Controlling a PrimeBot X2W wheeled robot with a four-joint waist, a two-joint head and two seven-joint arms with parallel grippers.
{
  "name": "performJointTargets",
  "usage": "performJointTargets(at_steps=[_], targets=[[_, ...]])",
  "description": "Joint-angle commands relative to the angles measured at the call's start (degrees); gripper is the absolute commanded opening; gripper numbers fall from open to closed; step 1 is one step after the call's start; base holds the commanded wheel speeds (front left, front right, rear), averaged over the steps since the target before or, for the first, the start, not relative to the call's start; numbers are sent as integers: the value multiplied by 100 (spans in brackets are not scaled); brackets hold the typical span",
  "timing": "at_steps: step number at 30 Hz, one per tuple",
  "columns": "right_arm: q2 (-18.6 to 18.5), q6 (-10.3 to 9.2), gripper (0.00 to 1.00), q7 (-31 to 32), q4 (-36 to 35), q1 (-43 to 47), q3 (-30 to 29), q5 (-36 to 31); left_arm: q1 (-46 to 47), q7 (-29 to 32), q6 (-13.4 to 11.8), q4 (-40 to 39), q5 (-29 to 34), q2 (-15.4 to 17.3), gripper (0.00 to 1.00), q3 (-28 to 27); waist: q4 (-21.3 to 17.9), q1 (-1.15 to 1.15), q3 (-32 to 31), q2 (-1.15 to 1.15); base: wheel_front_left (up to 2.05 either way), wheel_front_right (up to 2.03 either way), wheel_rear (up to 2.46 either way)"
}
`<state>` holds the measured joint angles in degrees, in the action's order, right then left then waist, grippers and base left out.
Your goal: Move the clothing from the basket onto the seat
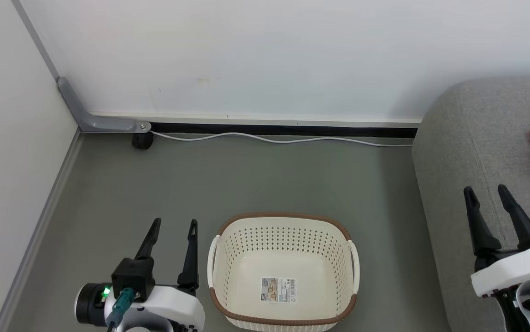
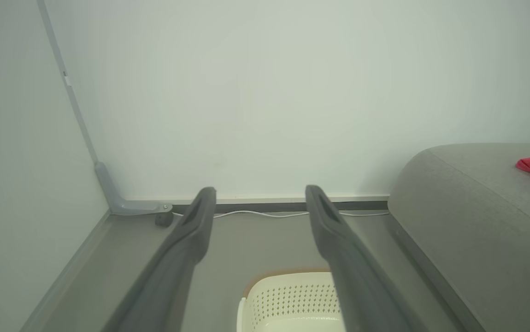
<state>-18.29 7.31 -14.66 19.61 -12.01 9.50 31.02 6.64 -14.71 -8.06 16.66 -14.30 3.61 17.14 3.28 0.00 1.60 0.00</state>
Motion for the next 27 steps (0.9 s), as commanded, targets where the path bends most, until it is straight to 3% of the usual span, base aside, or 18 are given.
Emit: performJointTargets(at_steps=[1,13,27], targets=[[-49,18,100,-34,-150,82,124,-151,-10,-29,35,-191,102,48,100,-371,44,0,-50,0,0,0,0],[229,18,100,-34,-174,540,119,-689,-644,-29,-2,-330,377,-39,100,-1077,112,0,-169,0,0,0,0],[471,18,100,-34,-151,834,3,-1015,-1052,-29,-62,-397,286,-71,100,-1153,-64,0,-255,0,0,0,0]])
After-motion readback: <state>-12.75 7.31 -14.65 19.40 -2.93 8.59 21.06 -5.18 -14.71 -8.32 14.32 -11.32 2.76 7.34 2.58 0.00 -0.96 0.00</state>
